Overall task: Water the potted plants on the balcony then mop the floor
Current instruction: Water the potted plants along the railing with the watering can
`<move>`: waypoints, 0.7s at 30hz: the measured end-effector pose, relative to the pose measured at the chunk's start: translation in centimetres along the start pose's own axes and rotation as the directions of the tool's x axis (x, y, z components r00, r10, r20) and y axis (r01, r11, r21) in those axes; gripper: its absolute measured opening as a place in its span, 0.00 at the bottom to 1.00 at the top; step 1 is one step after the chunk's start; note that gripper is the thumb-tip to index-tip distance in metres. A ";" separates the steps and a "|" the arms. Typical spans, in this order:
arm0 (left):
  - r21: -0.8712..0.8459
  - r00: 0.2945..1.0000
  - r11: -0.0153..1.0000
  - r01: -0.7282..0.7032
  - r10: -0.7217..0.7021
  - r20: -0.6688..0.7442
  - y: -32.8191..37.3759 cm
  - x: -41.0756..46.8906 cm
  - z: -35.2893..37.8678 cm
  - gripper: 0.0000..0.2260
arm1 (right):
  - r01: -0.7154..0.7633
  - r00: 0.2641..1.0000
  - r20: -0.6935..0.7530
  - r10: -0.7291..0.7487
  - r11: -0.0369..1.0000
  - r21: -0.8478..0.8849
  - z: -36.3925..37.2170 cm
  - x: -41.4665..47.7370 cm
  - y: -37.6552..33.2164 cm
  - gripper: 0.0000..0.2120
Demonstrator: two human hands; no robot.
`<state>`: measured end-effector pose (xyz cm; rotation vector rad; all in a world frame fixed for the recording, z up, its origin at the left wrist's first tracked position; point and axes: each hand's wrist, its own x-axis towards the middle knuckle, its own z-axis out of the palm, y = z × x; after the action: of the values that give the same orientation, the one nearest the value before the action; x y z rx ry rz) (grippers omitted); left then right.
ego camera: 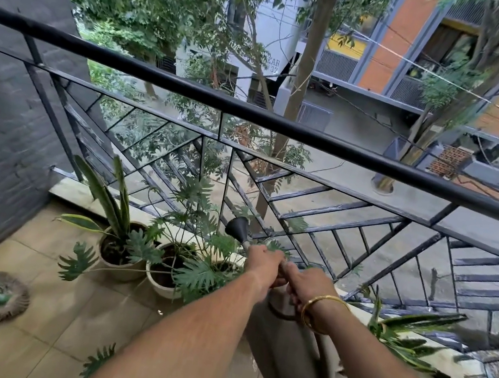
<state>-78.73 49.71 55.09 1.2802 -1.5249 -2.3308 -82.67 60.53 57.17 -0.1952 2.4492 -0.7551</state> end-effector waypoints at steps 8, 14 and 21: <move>0.002 0.996 0.996 -0.084 0.084 -0.007 3.7 0.0 -3.7 0.10 | 0.037 0.996 -0.082 -0.032 0.997 0.061 1.4 -1.7 -5.5 0.29; 0.003 0.996 0.997 -0.083 0.082 0.033 5.7 -0.2 -8.4 0.16 | 0.051 0.994 -0.100 -0.047 0.998 0.043 4.0 -2.9 -9.6 0.29; -0.009 0.998 0.999 -0.040 0.040 0.050 6.7 0.7 -13.6 0.05 | 0.044 0.991 -0.129 -0.042 0.999 0.015 7.9 -3.3 -13.0 0.28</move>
<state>-72.41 36.23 57.81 1.1871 -1.5386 -2.3589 -75.89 46.94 60.60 -0.1992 2.5663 -0.8312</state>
